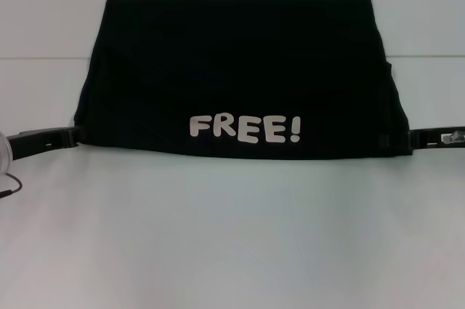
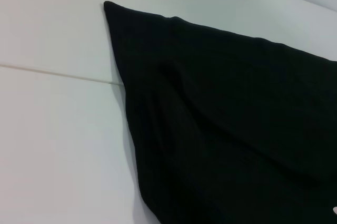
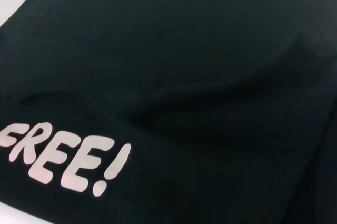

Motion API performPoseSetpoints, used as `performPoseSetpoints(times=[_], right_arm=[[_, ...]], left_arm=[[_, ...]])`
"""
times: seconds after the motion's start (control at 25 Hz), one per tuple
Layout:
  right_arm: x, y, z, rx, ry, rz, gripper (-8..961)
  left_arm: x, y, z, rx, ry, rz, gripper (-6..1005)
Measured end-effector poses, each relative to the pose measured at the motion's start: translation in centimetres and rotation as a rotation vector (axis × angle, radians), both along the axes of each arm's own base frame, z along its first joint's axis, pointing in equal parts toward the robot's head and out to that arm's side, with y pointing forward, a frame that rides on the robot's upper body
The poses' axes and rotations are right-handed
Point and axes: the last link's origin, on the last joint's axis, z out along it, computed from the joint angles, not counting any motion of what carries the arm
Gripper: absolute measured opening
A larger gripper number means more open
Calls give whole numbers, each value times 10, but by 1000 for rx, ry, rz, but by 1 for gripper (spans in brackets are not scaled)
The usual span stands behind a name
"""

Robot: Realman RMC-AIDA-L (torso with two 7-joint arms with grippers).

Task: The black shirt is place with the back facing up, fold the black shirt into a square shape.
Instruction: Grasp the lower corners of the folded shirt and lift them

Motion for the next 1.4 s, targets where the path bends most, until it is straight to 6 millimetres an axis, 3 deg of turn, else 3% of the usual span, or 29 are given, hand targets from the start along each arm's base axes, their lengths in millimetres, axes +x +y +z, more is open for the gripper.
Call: performPoseSetpoints(times=[0.16,0.56,0.76,1.0,1.4], right_arm=[[3,-2,2,4,6,-7,525],[6,-8,5,-11,12,29,92],[14,-21,13,-18,66,54,44],[39,-60,34,-26,170,89,35],[68,-143,57,-130,259,177,34]], left_arm=[[0,0,0,1,2,-1,-1],[-2,0,0,10,-2,10,-2],[-1,-9,2,-14,-70,24,-2],[3,-42,16,-87,-241,13,-2],[0,-122,30,-218,-492,-40,-2]])
